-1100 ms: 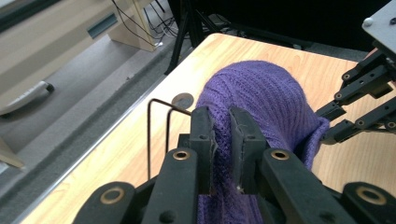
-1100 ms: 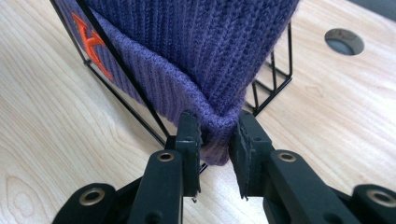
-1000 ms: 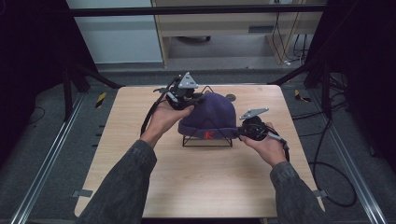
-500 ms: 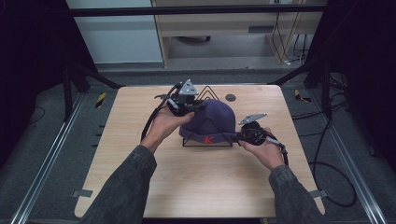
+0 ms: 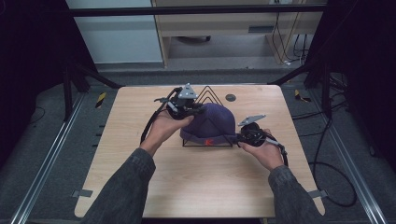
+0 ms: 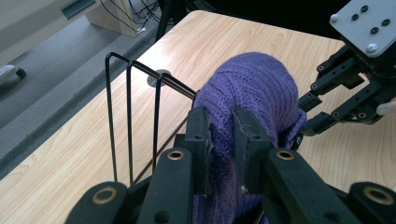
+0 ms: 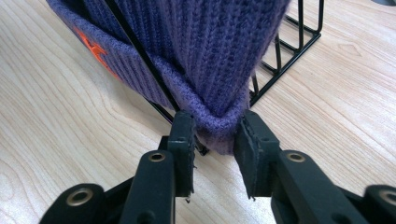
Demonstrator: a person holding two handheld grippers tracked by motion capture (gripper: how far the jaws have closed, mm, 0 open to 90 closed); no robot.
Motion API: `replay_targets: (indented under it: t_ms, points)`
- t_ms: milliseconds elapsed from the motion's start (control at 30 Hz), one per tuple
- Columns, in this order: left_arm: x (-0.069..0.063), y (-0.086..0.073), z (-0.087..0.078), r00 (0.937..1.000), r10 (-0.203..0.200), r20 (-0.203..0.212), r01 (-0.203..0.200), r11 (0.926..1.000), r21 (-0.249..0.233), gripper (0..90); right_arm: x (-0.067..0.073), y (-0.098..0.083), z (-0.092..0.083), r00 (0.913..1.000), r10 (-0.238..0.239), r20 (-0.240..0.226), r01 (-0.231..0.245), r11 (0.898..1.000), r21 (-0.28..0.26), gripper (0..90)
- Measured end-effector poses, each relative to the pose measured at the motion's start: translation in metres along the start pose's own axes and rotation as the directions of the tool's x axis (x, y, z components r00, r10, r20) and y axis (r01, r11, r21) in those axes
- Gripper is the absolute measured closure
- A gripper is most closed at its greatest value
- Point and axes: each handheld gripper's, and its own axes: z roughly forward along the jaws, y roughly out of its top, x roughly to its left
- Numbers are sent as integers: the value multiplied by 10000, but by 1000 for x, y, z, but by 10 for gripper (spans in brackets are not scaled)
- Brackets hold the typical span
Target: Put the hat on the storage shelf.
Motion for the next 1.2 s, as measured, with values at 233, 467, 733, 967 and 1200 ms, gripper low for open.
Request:
replay_targets:
  t_ms: [233,467,733,967,1200]
  points:
    - [-3,0,-2,9999,-70,-152,72,9999,98,710,3,1,-6,10000,71,63,-71,9999,86,626]
    - [-7,2,-12,9991,-23,-425,23,10000,6,700,7,4,-18,9998,-84,177,86,9999,-75,617]
    - [-7,0,-25,9941,-688,-833,688,9976,-36,547,8,12,-35,9993,-51,376,62,9995,-304,534]
    - [-19,3,-31,9940,-687,-852,699,9975,117,416,13,21,-49,9985,-138,530,174,9974,-697,448]
    - [-32,6,-38,9970,-422,-647,436,9989,193,294,24,28,-60,9969,-274,740,351,9939,-1047,319]
